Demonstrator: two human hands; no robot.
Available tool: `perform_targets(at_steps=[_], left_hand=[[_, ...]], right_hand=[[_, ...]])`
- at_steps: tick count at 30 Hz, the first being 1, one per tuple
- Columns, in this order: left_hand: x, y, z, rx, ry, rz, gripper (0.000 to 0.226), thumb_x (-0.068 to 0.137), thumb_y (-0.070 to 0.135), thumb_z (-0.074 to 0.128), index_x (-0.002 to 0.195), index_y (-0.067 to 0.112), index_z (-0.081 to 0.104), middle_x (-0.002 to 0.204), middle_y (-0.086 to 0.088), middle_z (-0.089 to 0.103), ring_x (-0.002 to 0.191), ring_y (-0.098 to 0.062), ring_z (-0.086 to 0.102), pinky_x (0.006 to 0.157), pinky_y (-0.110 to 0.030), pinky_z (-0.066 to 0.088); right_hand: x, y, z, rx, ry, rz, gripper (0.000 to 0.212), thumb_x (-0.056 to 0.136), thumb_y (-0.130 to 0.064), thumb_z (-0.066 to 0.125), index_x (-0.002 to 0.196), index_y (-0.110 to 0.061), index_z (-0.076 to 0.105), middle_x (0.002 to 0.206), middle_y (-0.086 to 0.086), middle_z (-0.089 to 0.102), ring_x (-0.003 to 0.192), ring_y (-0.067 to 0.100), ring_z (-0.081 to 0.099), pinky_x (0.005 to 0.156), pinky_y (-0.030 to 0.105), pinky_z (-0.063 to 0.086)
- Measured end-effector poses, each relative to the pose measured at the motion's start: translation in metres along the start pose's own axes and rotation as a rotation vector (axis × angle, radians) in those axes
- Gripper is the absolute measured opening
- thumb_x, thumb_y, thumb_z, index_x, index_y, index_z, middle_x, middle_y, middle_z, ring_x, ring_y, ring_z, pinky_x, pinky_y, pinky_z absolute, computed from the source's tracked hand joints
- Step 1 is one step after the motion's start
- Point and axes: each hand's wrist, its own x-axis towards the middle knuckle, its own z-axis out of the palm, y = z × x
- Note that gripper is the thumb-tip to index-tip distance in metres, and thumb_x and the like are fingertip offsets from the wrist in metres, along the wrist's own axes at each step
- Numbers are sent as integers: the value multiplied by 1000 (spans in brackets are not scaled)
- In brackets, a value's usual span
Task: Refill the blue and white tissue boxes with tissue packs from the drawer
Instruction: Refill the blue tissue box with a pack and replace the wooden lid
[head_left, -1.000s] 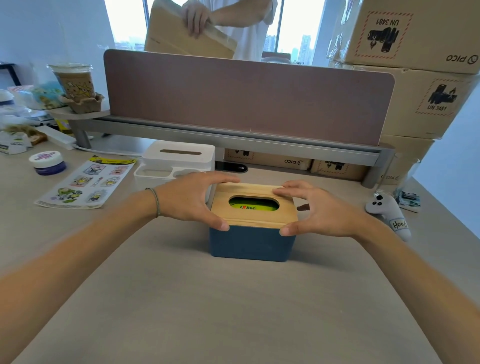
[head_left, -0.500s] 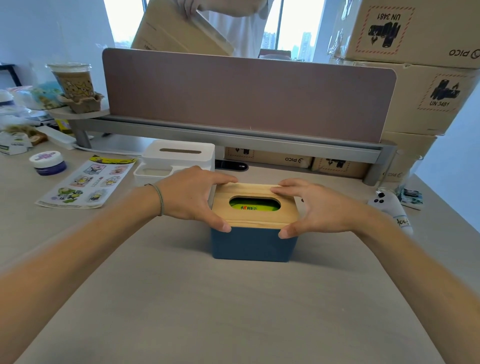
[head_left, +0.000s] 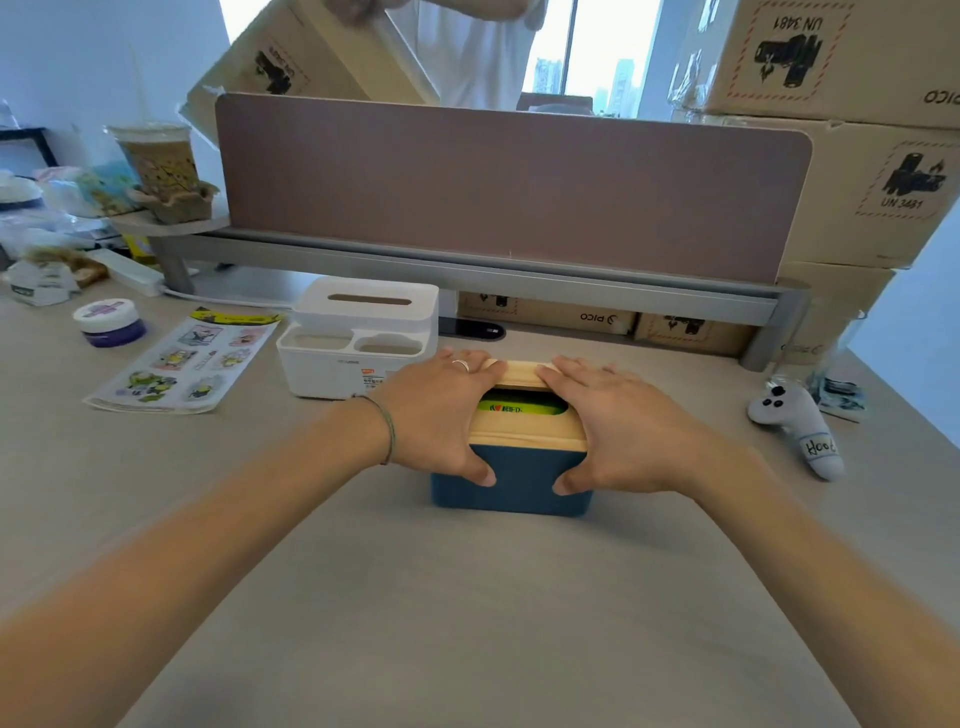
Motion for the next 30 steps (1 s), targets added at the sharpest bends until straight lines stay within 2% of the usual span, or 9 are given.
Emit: perform_targets(at_steps=[11,13,15,17,20,22,25,27,30], left_hand=[[0,3,0,39,38,-20,117,66,77,70,156,23,19,159,-2,31,138,-23,41,110,-42,42],[-1,2,4,16,42,-21,118,68,76,70,158,24,14,164,-2,24,144,-23,33,116,-40,36],[-4,0,11,-48,50,-26,119,72,74,68,160,25,5,168,-1,9,153,-21,13,122,-35,15],[-8,0,19,-110,59,-28,118,76,72,67,160,27,-2,169,3,-4,155,-17,-3,118,-29,1],[-16,4,27,-141,93,-45,109,83,68,63,160,31,-4,169,8,-11,155,-14,-11,123,-37,10],[-24,8,34,-234,117,-83,100,87,61,63,160,35,0,168,9,-16,154,-14,-12,124,-42,15],[-37,11,44,-477,197,-173,91,86,54,69,158,42,13,168,9,-13,154,-22,9,121,-38,23],[-42,15,48,-571,262,-212,88,86,49,72,156,41,20,168,7,6,147,-22,28,117,-34,30],[-45,23,51,-630,333,-239,83,84,43,76,153,39,29,162,8,24,140,-18,37,113,-33,35]], right_hand=[[0,-3,0,-30,40,5,123,65,-67,77,160,-25,10,168,2,11,152,20,18,122,35,13],[0,-3,1,-22,44,8,123,65,-67,77,160,-25,9,168,2,10,152,20,16,122,35,14],[-2,-3,3,5,42,11,124,67,-65,77,160,-25,6,169,0,4,153,19,11,122,35,14],[-5,-3,8,79,28,21,124,69,-61,78,160,-26,1,169,-3,-4,154,16,2,122,36,14],[-7,-2,19,250,34,55,122,71,-51,83,159,-33,1,167,-7,-17,154,16,-5,121,38,17],[-9,-5,28,375,61,121,120,70,-44,86,158,-41,5,165,-6,-23,153,24,11,119,40,29],[-15,-10,39,509,130,183,116,70,-36,88,156,-45,12,166,-3,-4,138,29,40,109,38,41],[-20,-12,43,610,185,180,111,71,-29,88,157,-40,18,160,-4,23,133,25,43,108,39,43],[-26,-14,47,673,248,189,108,71,-25,89,156,-36,24,153,-5,36,131,22,42,109,41,43]])
